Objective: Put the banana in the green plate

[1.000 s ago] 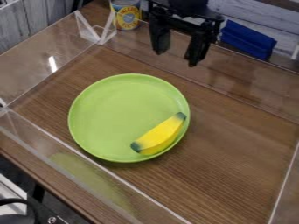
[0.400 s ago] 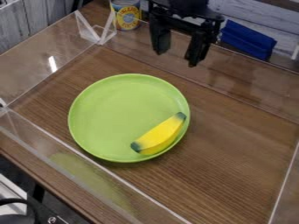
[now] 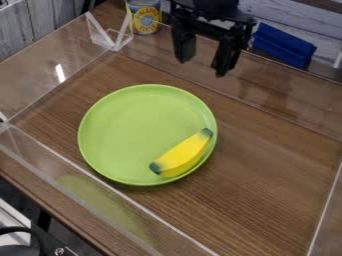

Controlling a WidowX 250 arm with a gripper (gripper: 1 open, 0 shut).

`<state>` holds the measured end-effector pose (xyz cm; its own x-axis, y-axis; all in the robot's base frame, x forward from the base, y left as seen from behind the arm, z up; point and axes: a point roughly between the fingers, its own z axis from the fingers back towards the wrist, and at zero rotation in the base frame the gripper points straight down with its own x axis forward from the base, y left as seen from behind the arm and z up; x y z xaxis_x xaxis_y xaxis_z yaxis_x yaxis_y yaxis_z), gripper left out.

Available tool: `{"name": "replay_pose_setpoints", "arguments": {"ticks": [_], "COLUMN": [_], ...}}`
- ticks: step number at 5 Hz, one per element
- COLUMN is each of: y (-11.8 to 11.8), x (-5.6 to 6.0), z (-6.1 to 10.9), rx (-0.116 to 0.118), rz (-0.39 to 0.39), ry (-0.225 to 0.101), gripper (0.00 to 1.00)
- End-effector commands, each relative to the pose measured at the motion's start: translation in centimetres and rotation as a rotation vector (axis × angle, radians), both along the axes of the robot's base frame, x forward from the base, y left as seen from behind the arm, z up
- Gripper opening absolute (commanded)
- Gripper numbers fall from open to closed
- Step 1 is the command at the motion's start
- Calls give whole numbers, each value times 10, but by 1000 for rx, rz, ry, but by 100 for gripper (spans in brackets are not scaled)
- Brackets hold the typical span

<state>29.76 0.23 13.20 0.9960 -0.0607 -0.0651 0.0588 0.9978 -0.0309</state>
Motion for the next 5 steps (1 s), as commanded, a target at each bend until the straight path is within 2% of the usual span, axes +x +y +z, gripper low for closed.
{"name": "replay_pose_setpoints", "arguments": {"ticks": [1, 5], "y": [5, 10], "x": [7, 17], "z": [10, 8], "rx": [-4, -5], "rz": [11, 7], "ry": [-47, -69], "gripper": [100, 100]}}
